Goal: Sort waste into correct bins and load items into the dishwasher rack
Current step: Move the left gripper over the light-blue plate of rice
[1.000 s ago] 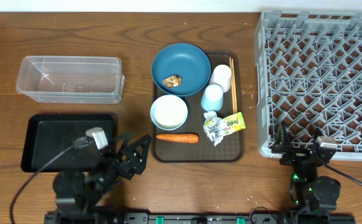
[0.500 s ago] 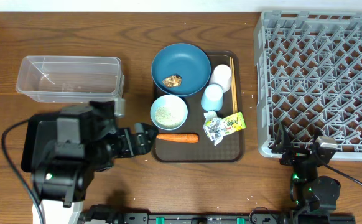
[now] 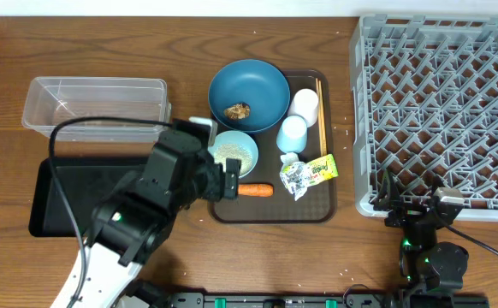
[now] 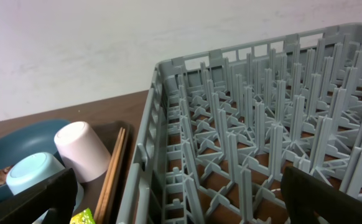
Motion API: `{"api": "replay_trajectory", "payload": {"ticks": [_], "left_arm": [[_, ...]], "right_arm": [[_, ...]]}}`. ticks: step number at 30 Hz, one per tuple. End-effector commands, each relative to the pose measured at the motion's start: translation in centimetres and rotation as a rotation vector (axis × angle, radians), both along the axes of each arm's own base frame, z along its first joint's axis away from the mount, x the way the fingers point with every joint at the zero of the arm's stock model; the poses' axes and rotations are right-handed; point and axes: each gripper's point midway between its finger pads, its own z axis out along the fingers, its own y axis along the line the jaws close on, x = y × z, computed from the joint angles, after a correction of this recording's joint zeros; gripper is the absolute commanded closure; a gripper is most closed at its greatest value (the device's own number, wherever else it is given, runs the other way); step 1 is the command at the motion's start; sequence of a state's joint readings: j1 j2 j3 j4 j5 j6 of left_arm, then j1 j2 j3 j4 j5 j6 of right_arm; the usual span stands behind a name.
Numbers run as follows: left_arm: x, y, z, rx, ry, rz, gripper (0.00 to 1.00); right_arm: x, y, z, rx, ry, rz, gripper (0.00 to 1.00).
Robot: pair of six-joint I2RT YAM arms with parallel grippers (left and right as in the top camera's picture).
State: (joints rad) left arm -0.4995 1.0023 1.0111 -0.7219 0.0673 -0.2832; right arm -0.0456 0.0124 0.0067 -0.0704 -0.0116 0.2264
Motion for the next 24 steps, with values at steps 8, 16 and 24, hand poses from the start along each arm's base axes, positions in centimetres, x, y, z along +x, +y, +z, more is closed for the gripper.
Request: {"api": "replay_trajectory", "payload": {"ticks": [8,16,24], "left_arm": [[3.0,-1.4,-3.8,0.117,0.211,0.026,0.02],[5.9,-3.0,-6.2,0.223,0.323,-0.030,0.02],[7.8,-5.2,-10.0,0.224,0.359,-0.051,0.02]], "right_arm": [[0.0,-0.3,-0.1,-0.003,0.004,-0.008,0.01],[0.0,-0.3,-0.1,-0.003,0.004,-0.008,0.01],[0.0,-0.3,-0.1,-0.003,0.004,-0.008,0.01]]}}
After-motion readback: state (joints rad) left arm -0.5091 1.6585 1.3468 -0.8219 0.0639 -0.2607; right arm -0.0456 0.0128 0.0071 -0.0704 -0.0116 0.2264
